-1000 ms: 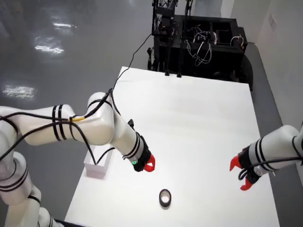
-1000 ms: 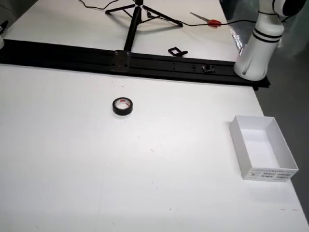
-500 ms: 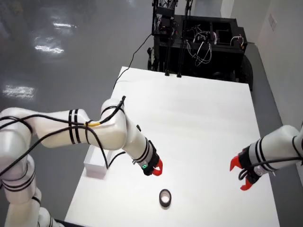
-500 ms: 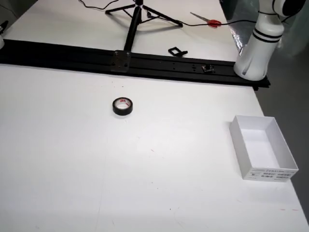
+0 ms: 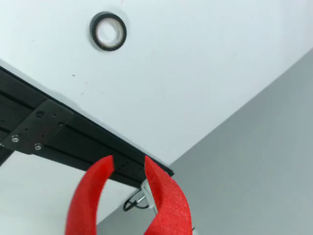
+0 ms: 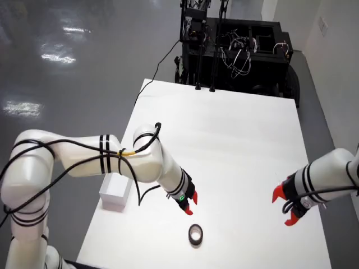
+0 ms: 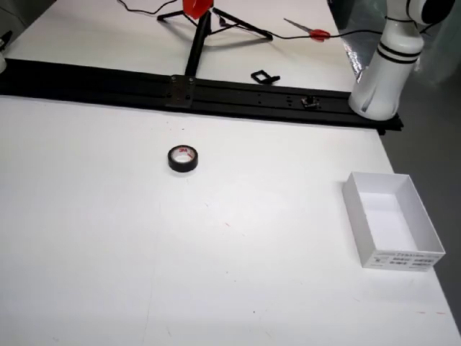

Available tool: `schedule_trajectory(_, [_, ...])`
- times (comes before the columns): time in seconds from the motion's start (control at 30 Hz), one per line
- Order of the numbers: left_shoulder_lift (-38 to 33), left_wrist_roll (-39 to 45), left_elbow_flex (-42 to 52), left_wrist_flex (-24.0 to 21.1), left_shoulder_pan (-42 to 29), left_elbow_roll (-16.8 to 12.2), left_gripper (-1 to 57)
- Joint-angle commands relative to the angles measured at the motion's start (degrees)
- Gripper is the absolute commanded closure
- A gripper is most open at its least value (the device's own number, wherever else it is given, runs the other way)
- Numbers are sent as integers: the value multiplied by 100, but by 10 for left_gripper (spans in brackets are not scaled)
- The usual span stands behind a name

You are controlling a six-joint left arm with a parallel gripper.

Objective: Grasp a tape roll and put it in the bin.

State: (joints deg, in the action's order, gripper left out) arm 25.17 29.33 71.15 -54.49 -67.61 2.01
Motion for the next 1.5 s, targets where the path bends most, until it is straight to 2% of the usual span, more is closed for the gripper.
schedule_trajectory(0.03, [814,2032,338,281,354,168,370])
schedule_trajectory(0.13, [1025,2402,356,272,354,326,363])
schedule_trajectory(0.4, [1342,3184,435,509,354,388,377])
schedule_trajectory(0.63, [1869,3184,321,790,450,458,339])
schedule_trajectory(0.77, [2309,3043,31,826,362,572,328])
schedule_trajectory(1.07, [3187,2920,-628,843,55,563,294])
schedule_trajectory(1.5, [3407,2876,-681,931,-51,555,292])
